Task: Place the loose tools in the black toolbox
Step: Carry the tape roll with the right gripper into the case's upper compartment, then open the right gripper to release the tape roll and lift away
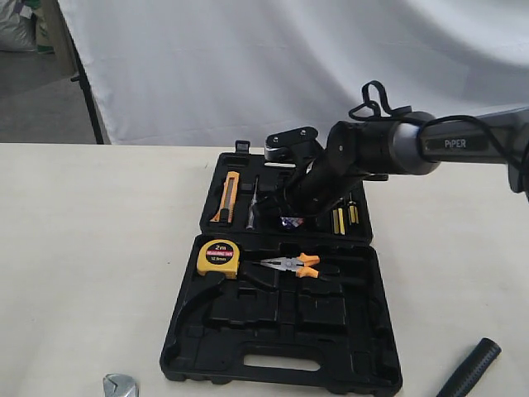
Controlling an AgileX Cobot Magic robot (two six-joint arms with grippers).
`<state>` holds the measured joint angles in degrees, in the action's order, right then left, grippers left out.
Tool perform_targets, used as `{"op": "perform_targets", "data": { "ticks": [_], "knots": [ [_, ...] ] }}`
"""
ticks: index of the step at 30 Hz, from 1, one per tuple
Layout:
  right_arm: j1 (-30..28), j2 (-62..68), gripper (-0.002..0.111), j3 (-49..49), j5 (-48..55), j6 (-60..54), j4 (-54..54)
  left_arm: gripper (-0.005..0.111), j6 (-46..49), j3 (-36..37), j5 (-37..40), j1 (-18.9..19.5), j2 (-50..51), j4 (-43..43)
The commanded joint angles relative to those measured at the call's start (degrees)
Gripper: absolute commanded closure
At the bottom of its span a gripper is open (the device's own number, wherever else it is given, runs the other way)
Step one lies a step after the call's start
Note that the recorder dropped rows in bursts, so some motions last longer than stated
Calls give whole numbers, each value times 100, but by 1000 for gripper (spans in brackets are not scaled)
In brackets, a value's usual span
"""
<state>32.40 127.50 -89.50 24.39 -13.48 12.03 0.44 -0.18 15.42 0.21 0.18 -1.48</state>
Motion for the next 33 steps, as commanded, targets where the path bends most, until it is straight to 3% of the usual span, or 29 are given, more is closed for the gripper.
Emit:
{"op": "perform_targets", "data": {
  "ticks": [1, 6, 8, 10, 12, 13, 22, 33],
  "knots": [
    [-28, -39, 12, 26, -69, -27, -53, 106, -44, 18, 6, -26, -18, -25],
    [-28, -339, 13, 26, 77, -110, -379, 106, -44, 18, 6, -26, -18, -25],
    [-28, -578, 19, 26, 280, -136, -379, 106, -44, 18, 6, -26, -18, -25],
    [-28, -664, 44, 26, 357, -189, -379, 106, -44, 18, 6, -26, -18, -25],
    [-28, -581, 91, 120, 119, -189, -328, 106, -44, 18, 6, -26, -18, -25],
    [-28, -497, 108, 220, -159, -166, -306, 106, -44, 18, 6, -26, -18, -25],
    [-28, 93, 108, 298, -423, -231, -316, 106, -44, 18, 6, -26, -18, -25],
    [-14, -240, 108, 298, -1009, -231, -249, 106, -44, 18, 6, -26, -18, -25]
  ]
}}
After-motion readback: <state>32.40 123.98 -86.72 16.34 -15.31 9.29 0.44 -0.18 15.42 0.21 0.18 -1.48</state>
